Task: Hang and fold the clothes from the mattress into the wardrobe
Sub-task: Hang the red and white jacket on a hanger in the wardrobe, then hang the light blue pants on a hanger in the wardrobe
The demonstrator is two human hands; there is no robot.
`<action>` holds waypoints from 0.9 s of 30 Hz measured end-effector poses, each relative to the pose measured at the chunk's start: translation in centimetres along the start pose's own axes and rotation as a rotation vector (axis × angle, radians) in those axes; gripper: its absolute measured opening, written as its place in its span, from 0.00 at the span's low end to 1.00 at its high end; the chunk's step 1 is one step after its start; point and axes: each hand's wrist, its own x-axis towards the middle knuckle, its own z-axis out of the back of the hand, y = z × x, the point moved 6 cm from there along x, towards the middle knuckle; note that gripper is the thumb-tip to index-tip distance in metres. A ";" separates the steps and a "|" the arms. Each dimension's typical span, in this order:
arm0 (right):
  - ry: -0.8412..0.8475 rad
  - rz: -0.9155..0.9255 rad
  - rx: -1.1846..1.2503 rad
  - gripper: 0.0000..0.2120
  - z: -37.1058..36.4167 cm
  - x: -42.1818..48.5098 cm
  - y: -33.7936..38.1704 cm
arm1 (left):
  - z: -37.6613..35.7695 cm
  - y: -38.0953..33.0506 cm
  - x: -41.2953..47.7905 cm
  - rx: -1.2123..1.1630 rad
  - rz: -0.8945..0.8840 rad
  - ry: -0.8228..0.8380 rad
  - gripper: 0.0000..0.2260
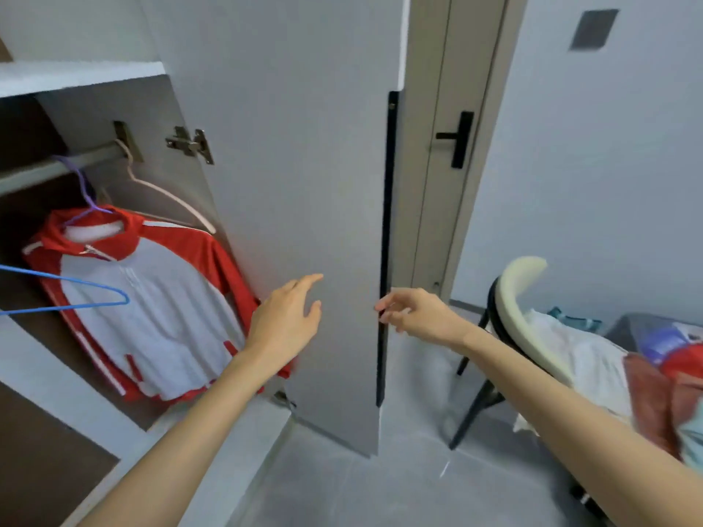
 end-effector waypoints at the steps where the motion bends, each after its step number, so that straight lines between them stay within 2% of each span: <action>1: -0.003 -0.031 0.015 0.07 1.1 -2.3 -2.3 | -1.8 -2.5 -0.6 -0.017 -0.033 0.044 0.19; 5: -0.101 -0.183 0.063 0.06 6.1 -11.0 -11.2 | -8.3 -12.0 -2.7 -0.072 -0.139 0.234 0.18; 13: -0.340 -0.468 0.127 0.06 14.5 -23.3 -25.4 | -18.9 -29.2 -2.9 -0.134 -0.380 0.475 0.18; 18: -0.460 -0.621 0.148 0.07 18.7 -27.4 -33.2 | -26.9 -38.0 -1.6 -0.193 -0.481 0.611 0.17; 24: -0.517 -0.790 0.186 0.07 22.9 -29.6 -43.5 | -37.2 -47.1 0.8 -0.199 -0.571 0.764 0.17; 27: -0.544 -0.890 0.218 0.11 24.7 -31.4 -48.3 | -42.3 -51.3 1.7 -0.211 -0.598 0.851 0.17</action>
